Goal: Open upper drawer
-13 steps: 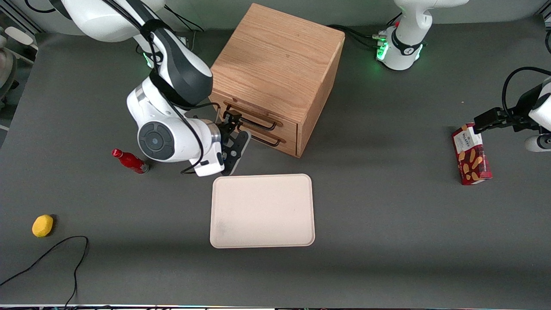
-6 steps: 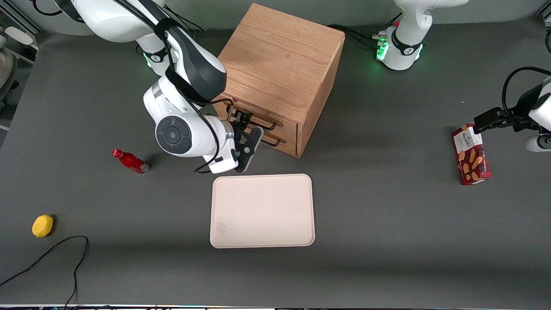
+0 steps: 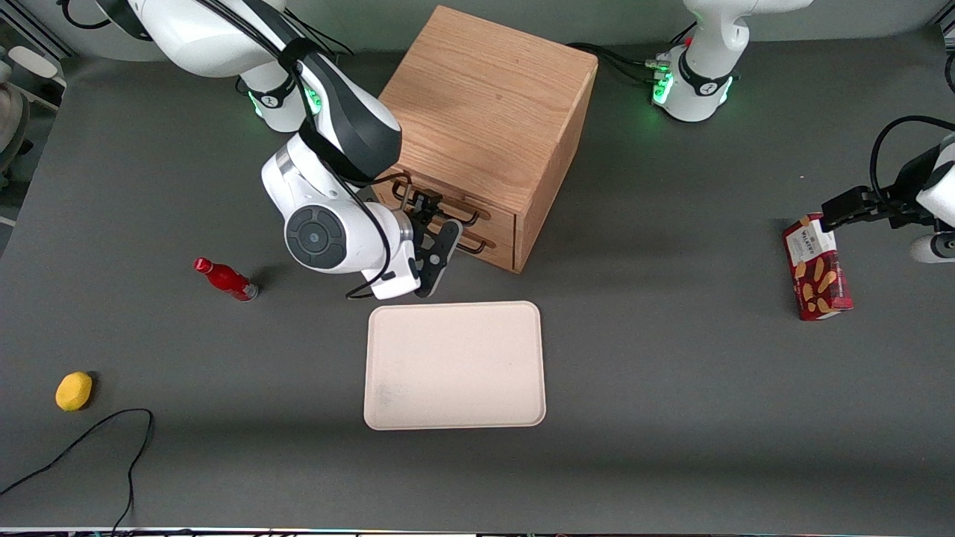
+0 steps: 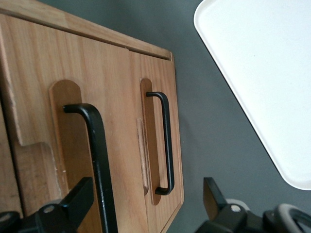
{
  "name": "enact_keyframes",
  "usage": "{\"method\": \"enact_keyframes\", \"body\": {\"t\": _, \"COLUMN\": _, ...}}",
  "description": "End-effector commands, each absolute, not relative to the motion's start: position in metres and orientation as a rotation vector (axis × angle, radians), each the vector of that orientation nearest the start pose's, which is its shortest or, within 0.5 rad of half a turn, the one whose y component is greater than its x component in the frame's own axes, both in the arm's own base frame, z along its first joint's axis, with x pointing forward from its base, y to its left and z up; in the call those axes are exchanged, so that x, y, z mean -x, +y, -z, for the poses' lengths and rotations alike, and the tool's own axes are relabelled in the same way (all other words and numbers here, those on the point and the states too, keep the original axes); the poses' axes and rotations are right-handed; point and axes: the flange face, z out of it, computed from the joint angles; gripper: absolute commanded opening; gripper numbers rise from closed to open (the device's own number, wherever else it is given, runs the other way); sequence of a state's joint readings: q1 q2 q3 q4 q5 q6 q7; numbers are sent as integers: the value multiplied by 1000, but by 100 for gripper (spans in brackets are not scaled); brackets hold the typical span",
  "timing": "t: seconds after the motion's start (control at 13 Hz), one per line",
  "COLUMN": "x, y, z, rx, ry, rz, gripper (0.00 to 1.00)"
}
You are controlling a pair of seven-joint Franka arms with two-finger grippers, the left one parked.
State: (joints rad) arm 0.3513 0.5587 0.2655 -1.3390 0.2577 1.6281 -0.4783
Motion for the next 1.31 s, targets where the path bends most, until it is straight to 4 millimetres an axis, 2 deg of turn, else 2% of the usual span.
{"method": "enact_keyframes", "body": {"t": 0.0, "x": -557, "y": 388, "z": -399, "rx": 2368, "ry": -1381, "rz": -359, "gripper": 100}}
{"method": "enact_keyframes", "body": {"t": 0.15, "x": -547, "y": 386, "z": -394, "rx": 2375, "ry": -1399, "rz": -322, "gripper": 100}}
{"method": "enact_keyframes", "body": {"t": 0.54, "x": -539, "y": 391, "z": -389, "rx": 2373, "ry": -1411, "rz": -330, "gripper": 100}}
{"method": "enact_keyframes", "body": {"t": 0.92, "x": -549, "y": 375, "z": -400, "rx": 2374, "ry": -1380, "rz": -361, "gripper": 100}}
{"method": "enact_keyframes", "body": {"t": 1.23, "x": -547, "y": 376, "z": -396, "rx": 2370, "ry": -1386, "rz": -367, "gripper": 100}}
